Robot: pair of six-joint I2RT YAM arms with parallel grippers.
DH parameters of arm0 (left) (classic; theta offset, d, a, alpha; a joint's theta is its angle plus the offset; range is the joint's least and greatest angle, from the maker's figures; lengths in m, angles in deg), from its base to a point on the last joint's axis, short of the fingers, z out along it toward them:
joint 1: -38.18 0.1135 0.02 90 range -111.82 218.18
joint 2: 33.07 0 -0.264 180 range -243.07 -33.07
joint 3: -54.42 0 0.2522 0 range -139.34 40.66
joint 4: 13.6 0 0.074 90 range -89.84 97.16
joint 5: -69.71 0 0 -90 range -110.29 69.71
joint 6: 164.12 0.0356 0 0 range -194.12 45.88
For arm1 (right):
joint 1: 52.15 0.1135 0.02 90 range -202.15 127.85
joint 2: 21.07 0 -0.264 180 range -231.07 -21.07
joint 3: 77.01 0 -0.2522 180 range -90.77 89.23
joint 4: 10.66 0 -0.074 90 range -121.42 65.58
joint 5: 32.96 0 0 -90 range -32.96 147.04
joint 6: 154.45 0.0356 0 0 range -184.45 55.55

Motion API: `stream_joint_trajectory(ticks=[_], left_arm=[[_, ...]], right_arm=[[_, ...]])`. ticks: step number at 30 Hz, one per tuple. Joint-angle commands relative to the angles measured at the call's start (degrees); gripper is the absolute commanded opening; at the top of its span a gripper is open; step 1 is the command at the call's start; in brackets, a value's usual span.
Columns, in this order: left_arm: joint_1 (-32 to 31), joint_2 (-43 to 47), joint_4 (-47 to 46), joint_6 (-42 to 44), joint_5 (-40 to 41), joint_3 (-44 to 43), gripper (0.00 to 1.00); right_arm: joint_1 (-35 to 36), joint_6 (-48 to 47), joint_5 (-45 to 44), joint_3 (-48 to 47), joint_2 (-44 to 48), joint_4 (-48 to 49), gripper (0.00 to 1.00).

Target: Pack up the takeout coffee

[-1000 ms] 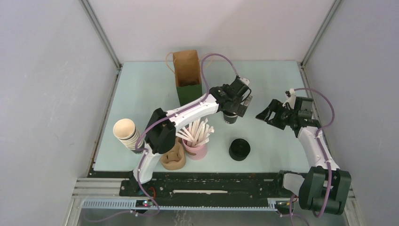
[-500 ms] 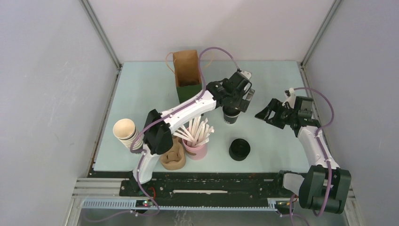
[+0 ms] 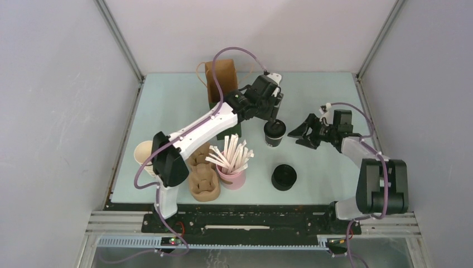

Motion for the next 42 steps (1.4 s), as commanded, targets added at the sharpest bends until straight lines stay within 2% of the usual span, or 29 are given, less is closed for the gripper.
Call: stream_joint_trajectory(ticks=[1, 5, 12, 18, 21, 28, 34, 42], left_arm=[[1.03, 0.94, -2.52, 0.56, -1.06, 3.95, 0.61], [1.08, -0.44, -3.81, 0.41, -2.26, 4.91, 0.6], [1.43, -2.23, -5.04, 0.14, -2.59, 5.43, 0.55], [1.52, -4.44, -5.41, 0.05, -3.54, 5.33, 0.43], [1.5, -5.28, -5.41, -0.1, -4.09, 5.65, 0.38], [1.5, -5.67, -6.12, -0.52, -4.3, 7.66, 0.34], [1.48, -5.47, -6.65, -0.91, -5.11, 8.47, 0.32], [1.37, -6.04, -6.82, -1.3, -6.28, 8.9, 0.3]], right_arm=[[1.04, 5.9, 4.92, -2.47, -4.43, 9.84, 0.75], [0.96, 8.1, 7.04, -2.55, -6.82, 13.29, 0.69], [1.47, 9.01, 7.53, -3.55, -8.9, 14.99, 0.68], [2.14, 9.84, 8.47, -4.67, -11.53, 15.92, 0.57], [2.48, 9.82, 8.52, -4.67, -12.09, 16.22, 0.55], [3.6, 12.15, 9.18, -4.67, -13.25, 19.21, 0.56], [3.94, 15.5, 10.53, -4.76, -15.06, 22.31, 0.39], [5.43, 14.94, 9.42, -4.49, -12.79, 18.19, 0.2]])
